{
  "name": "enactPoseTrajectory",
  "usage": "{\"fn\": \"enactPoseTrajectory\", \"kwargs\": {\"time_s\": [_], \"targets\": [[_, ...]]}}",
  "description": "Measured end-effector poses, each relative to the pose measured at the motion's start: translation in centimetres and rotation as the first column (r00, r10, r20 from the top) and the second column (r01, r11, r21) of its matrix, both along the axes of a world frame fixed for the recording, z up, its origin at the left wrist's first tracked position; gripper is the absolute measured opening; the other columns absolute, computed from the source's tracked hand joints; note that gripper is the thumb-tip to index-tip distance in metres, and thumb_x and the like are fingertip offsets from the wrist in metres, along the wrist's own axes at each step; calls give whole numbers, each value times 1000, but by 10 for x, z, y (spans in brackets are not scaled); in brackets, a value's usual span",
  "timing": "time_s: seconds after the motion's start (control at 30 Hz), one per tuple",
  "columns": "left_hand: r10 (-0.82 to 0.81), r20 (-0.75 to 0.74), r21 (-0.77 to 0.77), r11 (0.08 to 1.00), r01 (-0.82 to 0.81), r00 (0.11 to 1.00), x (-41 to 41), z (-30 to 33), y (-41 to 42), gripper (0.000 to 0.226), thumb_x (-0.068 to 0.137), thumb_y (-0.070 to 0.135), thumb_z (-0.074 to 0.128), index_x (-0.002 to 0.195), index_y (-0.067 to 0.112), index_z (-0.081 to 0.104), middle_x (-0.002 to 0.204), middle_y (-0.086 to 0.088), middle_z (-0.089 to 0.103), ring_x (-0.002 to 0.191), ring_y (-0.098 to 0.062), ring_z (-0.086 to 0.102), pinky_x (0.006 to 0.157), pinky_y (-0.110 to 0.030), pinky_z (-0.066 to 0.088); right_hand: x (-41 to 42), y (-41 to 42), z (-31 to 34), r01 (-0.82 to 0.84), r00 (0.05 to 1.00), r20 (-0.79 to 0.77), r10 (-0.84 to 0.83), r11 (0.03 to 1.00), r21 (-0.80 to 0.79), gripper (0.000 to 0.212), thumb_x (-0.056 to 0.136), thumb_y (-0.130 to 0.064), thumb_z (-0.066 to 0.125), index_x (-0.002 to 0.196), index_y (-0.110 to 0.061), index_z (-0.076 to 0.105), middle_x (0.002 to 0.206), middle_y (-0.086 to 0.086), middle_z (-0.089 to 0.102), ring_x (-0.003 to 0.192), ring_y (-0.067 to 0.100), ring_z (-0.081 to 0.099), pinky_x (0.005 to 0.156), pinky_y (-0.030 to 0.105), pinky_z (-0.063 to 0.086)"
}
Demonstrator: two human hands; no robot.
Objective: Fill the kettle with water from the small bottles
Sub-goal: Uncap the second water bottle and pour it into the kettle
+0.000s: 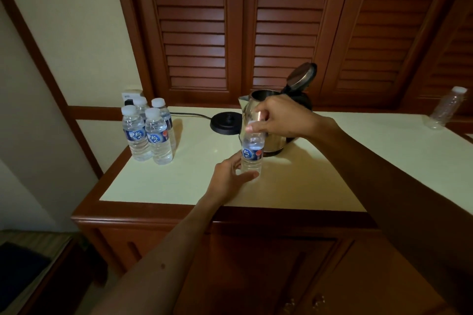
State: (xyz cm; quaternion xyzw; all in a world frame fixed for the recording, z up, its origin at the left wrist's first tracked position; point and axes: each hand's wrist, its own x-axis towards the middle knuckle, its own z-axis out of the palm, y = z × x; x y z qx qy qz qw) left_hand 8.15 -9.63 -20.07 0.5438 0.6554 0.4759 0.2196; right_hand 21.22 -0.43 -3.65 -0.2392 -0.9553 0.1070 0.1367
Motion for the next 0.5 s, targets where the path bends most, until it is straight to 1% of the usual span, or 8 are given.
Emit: {"fn": "enactPoseTrajectory", "kwargs": {"time_s": [0.07, 0.13, 0.2, 0.27, 0.33, 0.37, 0.43, 0.5], "targets": [[6, -28, -7, 1000, -6, 1000, -1, 0, 1, 53, 85, 26, 76, 135, 28, 57, 130, 4, 66, 110, -6, 58, 94, -25, 45, -6, -2, 3, 48, 998, 50, -49, 999, 24, 40, 84, -44, 69, 72, -6, 68, 65, 7, 65, 61, 21, 61, 54, 26, 42], [-1, -33, -7, 1000, 1, 999, -1, 0, 1, 52, 86, 26, 76, 135, 28, 58, 129, 3, 66, 112, -9, 60, 95, -27, 46, -12, -4, 2, 69, 995, 63, -71, 997, 25, 40, 87, -38, 67, 76, 0, 69, 69, 14, 67, 61, 28, 60, 58, 31, 47], [-1, -19, -7, 1000, 1, 1000, -2, 0, 1, 51, 85, 25, 76, 133, 28, 59, 126, 4, 68, 112, -13, 62, 96, -29, 47, -12, -4, 1, 78, 994, 78, -78, 997, 5, 35, 90, -33, 64, 77, -1, 66, 67, 11, 60, 60, 23, 54, 58, 32, 44], [10, -26, -14, 1000, -11, 1000, -2, 0, 1, 49, 85, 24, 77, 131, 28, 61, 121, 6, 68, 108, -13, 61, 92, -27, 46, -9, -2, -2, 40, 993, 109, -42, 999, 22, 27, 92, -28, 62, 73, -9, 63, 70, 3, 56, 63, 16, 51, 61, 34, 41], [12, -41, -20, 1000, -12, 999, -2, -1, 2, 47, 85, 25, 77, 129, 27, 62, 121, 4, 69, 108, -15, 62, 91, -27, 46, -6, 1, -5, -14, 992, 123, 9, 999, 37, 9, 91, -17, 59, 84, -17, 65, 89, 0, 59, 82, 14, 54, 74, 33, 42], [12, -47, -22, 1000, -13, 999, -2, -1, 2, 46, 85, 26, 76, 129, 26, 61, 122, 3, 69, 109, -16, 62, 92, -28, 46, -5, 2, -6, -32, 992, 126, 26, 998, 49, 13, 90, -11, 58, 97, -17, 67, 103, 2, 60, 94, 15, 54, 82, 34, 43], [15, -56, -33, 999, -17, 998, -2, -1, 1, 47, 86, 27, 76, 130, 26, 60, 124, 1, 69, 109, -17, 62, 93, -29, 46, -4, 3, -8, -32, 993, 116, 28, 999, 34, 32, 89, -5, 58, 118, -18, 65, 122, 4, 58, 111, 18, 51, 92, 32, 42], [22, -60, -42, 999, -24, 998, -1, 0, 1, 49, 86, 28, 75, 132, 25, 59, 126, 0, 68, 111, -18, 61, 93, -29, 46, -4, 2, -8, -25, 996, 80, 27, 999, -32, 40, 91, -12, 60, 130, -20, 59, 135, 3, 54, 121, 19, 50, 95, 29, 41]]}}
